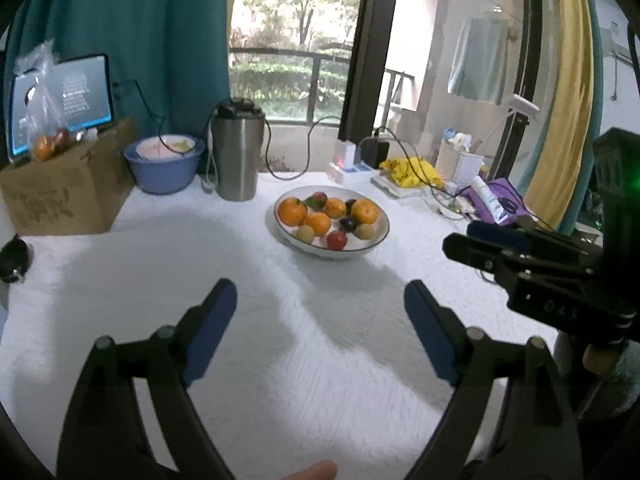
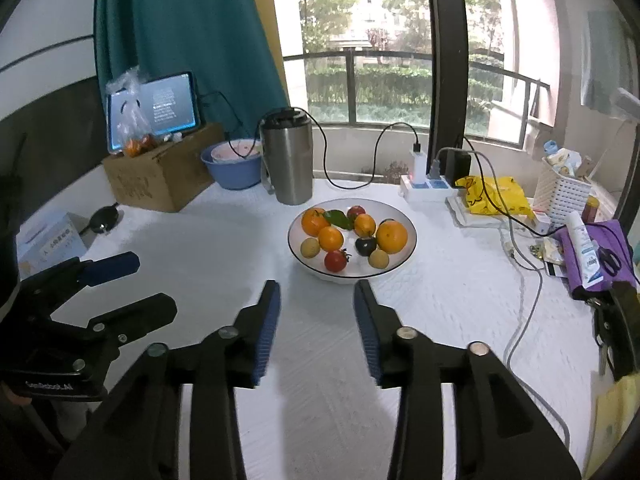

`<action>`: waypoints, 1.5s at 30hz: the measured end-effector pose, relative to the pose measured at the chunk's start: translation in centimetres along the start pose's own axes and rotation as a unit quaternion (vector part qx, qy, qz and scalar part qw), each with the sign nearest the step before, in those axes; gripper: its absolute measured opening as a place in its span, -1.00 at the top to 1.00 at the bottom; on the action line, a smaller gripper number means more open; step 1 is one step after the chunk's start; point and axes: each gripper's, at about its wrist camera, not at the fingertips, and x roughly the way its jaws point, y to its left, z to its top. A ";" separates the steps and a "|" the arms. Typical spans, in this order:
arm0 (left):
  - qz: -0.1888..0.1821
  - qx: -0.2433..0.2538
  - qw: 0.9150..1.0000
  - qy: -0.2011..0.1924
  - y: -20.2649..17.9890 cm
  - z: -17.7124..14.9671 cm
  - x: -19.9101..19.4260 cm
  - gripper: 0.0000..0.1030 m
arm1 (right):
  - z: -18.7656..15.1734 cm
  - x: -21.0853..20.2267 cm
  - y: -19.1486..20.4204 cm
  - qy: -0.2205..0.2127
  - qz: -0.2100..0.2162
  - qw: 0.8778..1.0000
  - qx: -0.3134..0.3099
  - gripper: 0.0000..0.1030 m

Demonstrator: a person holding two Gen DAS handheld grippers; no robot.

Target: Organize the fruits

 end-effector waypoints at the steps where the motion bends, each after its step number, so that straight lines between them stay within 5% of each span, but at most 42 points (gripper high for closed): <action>1: 0.001 0.002 1.000 -0.005 -0.2 0.0 -0.5 -0.76 | -0.1 -0.5 0.2 -0.004 0.001 1.000 0.000 0.10; 9: 0.019 -0.006 0.999 -0.042 -0.7 0.4 -3.9 -0.86 | 0.0 -4.1 0.9 -0.037 -0.008 0.999 -0.003 0.08; 14: 0.023 0.004 0.997 -0.078 -1.4 1.1 -6.2 -0.86 | 0.6 -7.2 1.1 -0.075 -0.035 0.996 -0.012 -0.53; 30: 0.057 0.021 0.987 -0.152 -2.7 2.9 -10.7 -0.86 | 1.7 -13.7 0.7 -0.151 -0.092 0.984 -0.012 -0.67; 45: 0.058 -0.013 0.983 -0.176 -1.5 2.7 -11.1 -0.86 | 1.4 -13.5 -0.1 -0.149 -0.100 0.984 -0.005 -0.67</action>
